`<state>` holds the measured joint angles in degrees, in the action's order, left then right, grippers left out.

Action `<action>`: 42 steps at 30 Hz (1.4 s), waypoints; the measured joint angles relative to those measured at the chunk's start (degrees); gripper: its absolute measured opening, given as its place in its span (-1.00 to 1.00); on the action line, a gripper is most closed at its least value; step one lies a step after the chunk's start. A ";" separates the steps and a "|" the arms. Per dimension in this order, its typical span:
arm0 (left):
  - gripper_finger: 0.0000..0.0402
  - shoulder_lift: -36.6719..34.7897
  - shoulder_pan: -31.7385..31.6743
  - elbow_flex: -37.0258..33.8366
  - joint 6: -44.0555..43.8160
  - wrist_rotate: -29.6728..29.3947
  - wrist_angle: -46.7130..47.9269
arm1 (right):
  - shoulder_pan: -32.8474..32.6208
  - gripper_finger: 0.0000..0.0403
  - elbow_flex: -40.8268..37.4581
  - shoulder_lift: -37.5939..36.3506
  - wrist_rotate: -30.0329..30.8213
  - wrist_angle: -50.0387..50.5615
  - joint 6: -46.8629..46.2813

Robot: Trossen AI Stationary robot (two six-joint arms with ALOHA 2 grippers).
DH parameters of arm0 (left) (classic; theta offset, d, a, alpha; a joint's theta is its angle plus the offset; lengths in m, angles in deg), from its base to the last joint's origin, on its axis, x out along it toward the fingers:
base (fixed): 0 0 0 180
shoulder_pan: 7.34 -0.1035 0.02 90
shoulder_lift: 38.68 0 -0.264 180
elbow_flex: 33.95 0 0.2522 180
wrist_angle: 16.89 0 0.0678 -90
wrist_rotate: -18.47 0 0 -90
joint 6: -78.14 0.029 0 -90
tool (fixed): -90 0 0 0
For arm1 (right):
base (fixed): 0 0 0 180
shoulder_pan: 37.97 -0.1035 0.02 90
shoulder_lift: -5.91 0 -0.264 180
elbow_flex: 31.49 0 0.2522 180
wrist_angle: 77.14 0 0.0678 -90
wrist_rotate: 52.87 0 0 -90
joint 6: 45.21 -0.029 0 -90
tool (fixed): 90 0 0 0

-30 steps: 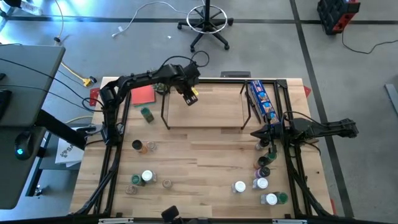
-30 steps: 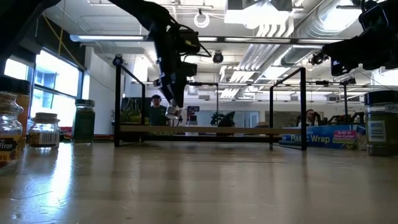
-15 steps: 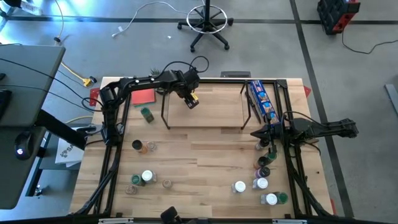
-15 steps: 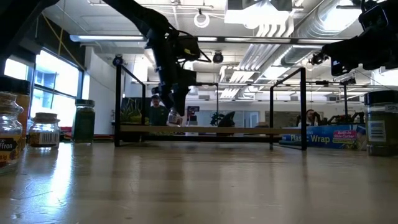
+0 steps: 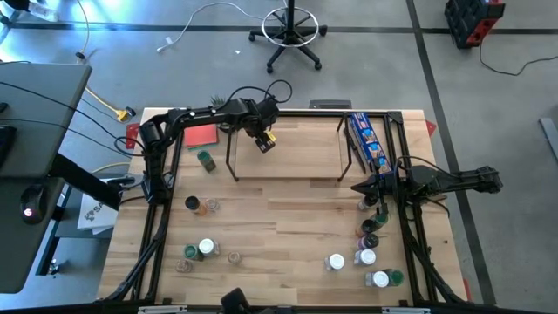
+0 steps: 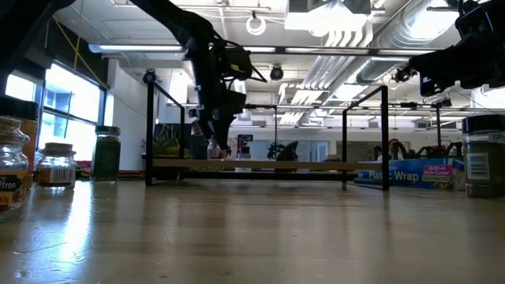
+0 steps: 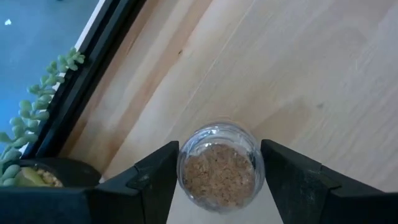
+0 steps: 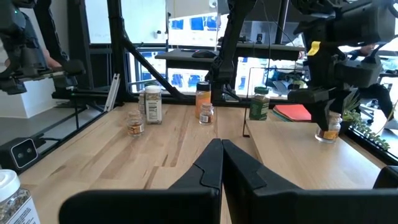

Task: Shelf spices
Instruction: Put the brown seasoning bottle on the shelf, then put the brown seasoning bottle aligned with the other brown seasoning bottle on the shelf

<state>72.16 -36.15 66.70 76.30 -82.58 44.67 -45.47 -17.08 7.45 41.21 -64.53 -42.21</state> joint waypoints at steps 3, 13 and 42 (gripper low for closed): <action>0.11 -0.06 -0.05 0.00 -0.03 -0.04 0.15 | 0.01 -1.00 0.00 0.00 0.00 0.02 -0.02; 0.26 -0.08 -0.47 0.03 -1.10 1.38 1.16 | 0.01 -1.00 0.00 0.00 0.00 0.02 -0.02; 0.34 -7.40 20.15 27.46 -6.29 -8.96 31.65 | 0.02 -1.00 0.00 -0.02 0.00 0.01 0.00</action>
<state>64.76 -16.00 94.16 70.02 -91.54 76.33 -45.46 -17.09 7.43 41.21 -64.53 -42.20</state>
